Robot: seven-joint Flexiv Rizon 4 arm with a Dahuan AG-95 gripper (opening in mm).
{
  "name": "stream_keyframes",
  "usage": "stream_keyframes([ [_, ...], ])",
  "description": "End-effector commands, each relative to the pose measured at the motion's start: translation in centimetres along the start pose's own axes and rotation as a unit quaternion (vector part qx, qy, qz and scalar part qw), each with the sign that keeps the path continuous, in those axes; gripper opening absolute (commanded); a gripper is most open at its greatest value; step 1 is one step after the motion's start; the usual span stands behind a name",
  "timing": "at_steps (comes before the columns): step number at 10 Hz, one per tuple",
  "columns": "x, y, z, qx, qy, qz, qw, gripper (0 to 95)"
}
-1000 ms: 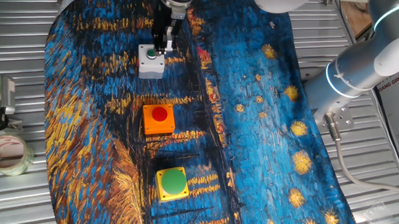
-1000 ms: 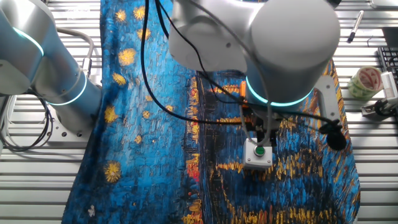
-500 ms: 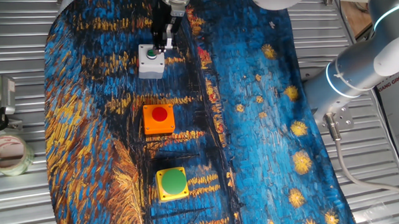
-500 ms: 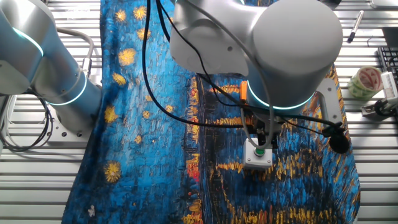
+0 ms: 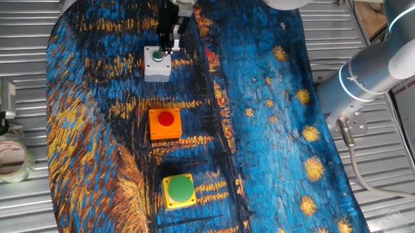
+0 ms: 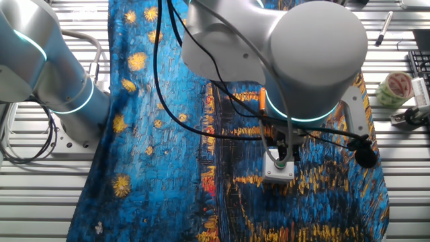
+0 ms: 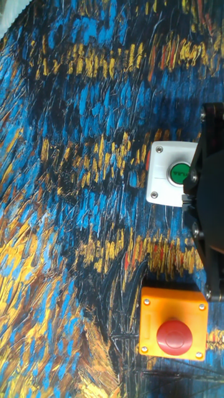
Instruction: Press three buttons from left to right in sequence
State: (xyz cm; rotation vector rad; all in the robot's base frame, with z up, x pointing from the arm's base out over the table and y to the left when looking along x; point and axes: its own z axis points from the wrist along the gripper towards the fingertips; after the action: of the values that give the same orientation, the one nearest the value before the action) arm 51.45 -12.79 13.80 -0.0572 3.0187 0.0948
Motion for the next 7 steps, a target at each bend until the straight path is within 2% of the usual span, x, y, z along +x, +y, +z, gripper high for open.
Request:
stream_keyframes([
  [1,0.0,0.03,0.03,0.0,-0.001,-0.002,1.0,19.0],
  [7,0.0,-0.04,0.4,0.001,-0.002,-0.003,1.0,19.0],
])
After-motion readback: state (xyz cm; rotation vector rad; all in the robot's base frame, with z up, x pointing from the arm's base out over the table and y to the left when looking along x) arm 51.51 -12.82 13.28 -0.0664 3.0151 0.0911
